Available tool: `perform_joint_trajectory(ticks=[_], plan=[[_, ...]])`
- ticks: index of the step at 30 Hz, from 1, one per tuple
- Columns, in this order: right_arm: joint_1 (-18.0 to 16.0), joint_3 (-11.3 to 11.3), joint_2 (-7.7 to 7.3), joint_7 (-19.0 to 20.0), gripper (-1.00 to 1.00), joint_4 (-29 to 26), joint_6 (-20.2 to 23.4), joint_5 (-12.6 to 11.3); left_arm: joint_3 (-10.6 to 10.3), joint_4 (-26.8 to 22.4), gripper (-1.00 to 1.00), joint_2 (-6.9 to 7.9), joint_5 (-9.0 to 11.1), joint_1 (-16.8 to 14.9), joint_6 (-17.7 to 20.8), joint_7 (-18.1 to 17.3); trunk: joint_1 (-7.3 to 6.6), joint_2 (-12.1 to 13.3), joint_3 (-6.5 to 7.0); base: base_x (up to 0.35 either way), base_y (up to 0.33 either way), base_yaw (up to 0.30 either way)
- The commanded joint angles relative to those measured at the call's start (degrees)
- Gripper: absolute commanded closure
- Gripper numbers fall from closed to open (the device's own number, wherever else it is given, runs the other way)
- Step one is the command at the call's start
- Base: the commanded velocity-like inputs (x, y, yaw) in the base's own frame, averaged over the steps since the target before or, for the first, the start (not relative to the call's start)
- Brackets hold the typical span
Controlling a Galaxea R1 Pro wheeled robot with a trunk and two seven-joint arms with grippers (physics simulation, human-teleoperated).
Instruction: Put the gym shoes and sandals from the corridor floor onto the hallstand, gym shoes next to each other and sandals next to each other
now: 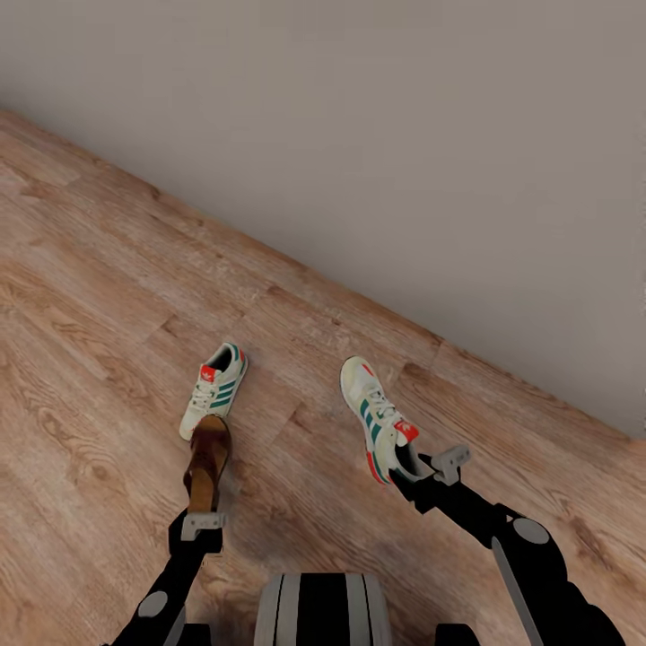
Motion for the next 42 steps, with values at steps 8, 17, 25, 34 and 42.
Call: perform_joint_trajectory(ticks=[8,17,25,34,42], plan=[[-0.02,-0.24,-0.13,0.35,1.00,-0.07,0.23,0.36,0.09,-5.31,1.00,-0.17,-1.40,0.33,0.54,-0.40,-0.21,0.10,1.75,0.000,0.000,0.000],[-0.02,-0.33,-0.13,0.35,1.00,-0.16,0.20,0.44,0.54,-10.21,1.00,0.21,-1.43,1.73,4.22,-0.35,-0.44,0.22,3.74,0.000,0.000,0.000],[0.05,-0.23,-0.25,0.34,1.00,-1.05,0.19,0.80,0.64,-10.32,1.00,0.19,-0.98,6.93,3.69,1.10,-0.65,0.33,5.95,0.000,0.000,0.000],[0.07,-0.47,-0.40,0.30,1.00,-1.21,0.19,1.30,0.72,-9.19,1.00,0.18,-0.76,8.70,3.45,3.66,-0.88,0.45,8.74,0.000,0.000,0.000],[0.51,-0.98,-2.54,0.21,1.00,-0.87,-0.07,6.20,0.81,-6.56,1.00,0.00,0.13,9.02,1.83,4.00,-1.09,0.55,11.23,0.000,0.000,0.000]])
